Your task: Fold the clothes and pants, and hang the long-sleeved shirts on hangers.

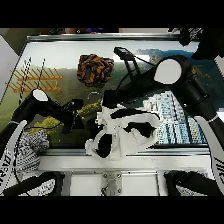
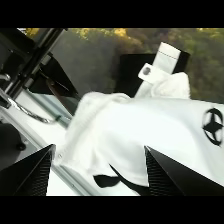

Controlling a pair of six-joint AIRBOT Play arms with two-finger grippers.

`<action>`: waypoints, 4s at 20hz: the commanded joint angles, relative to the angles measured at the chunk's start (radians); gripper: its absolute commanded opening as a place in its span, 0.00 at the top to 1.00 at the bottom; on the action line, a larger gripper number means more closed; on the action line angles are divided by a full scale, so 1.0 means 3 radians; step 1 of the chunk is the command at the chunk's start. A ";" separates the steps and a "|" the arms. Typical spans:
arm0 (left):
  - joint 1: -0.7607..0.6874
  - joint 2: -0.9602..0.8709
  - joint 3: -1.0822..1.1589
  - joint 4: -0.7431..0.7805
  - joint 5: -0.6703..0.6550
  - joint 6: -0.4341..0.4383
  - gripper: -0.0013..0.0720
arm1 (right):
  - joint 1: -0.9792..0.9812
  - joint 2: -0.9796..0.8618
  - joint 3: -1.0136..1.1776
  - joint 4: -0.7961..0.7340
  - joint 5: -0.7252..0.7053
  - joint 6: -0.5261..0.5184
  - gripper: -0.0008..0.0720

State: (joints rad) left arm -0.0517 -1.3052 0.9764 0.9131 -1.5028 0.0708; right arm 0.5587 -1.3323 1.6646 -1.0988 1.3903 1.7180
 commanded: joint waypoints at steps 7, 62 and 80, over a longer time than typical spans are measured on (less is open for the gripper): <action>-0.0001 -0.0003 -0.0001 0.0003 -0.0079 0.0000 0.96 | -0.1314 0.0558 -0.0212 0.0708 0.0958 -0.1434 0.13; -0.0001 -0.0003 -0.0001 0.0006 -0.0142 -0.0003 0.96 | -0.2116 0.0717 -0.3049 0.2832 0.0153 -0.5479 0.78; -0.0001 -0.0003 0.0000 0.0010 -0.0125 -0.0048 0.96 | -0.2116 0.0718 -0.3049 0.2829 -0.0019 -0.6911 0.96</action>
State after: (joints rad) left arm -0.0513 -1.3060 0.9760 0.9131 -1.5394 0.0692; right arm -0.0765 -1.1168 0.7502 -0.2489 1.3937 -0.3279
